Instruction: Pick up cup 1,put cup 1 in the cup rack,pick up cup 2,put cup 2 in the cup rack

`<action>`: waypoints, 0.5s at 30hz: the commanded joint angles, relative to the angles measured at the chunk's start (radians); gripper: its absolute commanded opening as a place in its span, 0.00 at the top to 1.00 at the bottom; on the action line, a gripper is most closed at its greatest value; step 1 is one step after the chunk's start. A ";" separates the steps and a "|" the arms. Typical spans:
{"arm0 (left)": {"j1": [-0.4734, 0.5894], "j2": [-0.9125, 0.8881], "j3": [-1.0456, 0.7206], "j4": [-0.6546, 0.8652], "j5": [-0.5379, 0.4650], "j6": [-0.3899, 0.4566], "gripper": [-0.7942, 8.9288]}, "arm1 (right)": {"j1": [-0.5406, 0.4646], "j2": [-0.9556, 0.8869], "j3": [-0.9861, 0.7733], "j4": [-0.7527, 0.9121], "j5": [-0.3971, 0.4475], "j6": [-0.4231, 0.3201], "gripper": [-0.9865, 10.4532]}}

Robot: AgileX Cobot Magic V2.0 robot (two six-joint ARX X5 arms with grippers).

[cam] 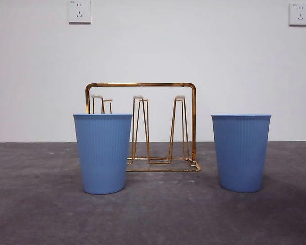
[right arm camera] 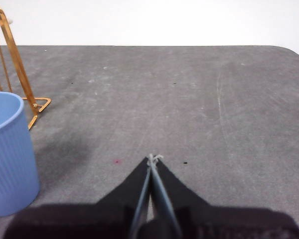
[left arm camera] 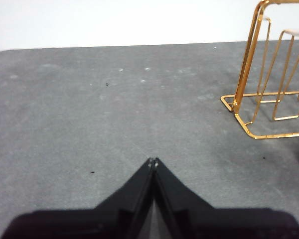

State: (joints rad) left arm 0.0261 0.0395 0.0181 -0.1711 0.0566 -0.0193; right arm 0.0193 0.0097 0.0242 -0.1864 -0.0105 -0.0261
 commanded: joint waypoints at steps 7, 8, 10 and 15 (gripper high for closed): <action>0.003 0.000 -0.008 0.008 0.004 -0.116 0.92 | 0.000 -0.001 -0.010 0.029 -0.019 0.055 0.91; 0.003 0.000 -0.006 0.007 0.008 -0.141 0.92 | 0.000 -0.001 -0.010 0.033 -0.019 0.075 0.91; 0.003 0.000 0.002 0.006 0.038 -0.175 0.92 | 0.000 -0.001 -0.009 0.043 -0.019 0.119 0.92; 0.003 0.009 0.054 -0.001 0.146 -0.234 0.92 | 0.000 0.001 0.036 0.050 -0.020 0.235 0.92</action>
State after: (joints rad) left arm 0.0261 0.0475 0.0551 -0.1818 0.1875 -0.2157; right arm 0.0193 0.0113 0.0406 -0.1505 -0.0273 0.1478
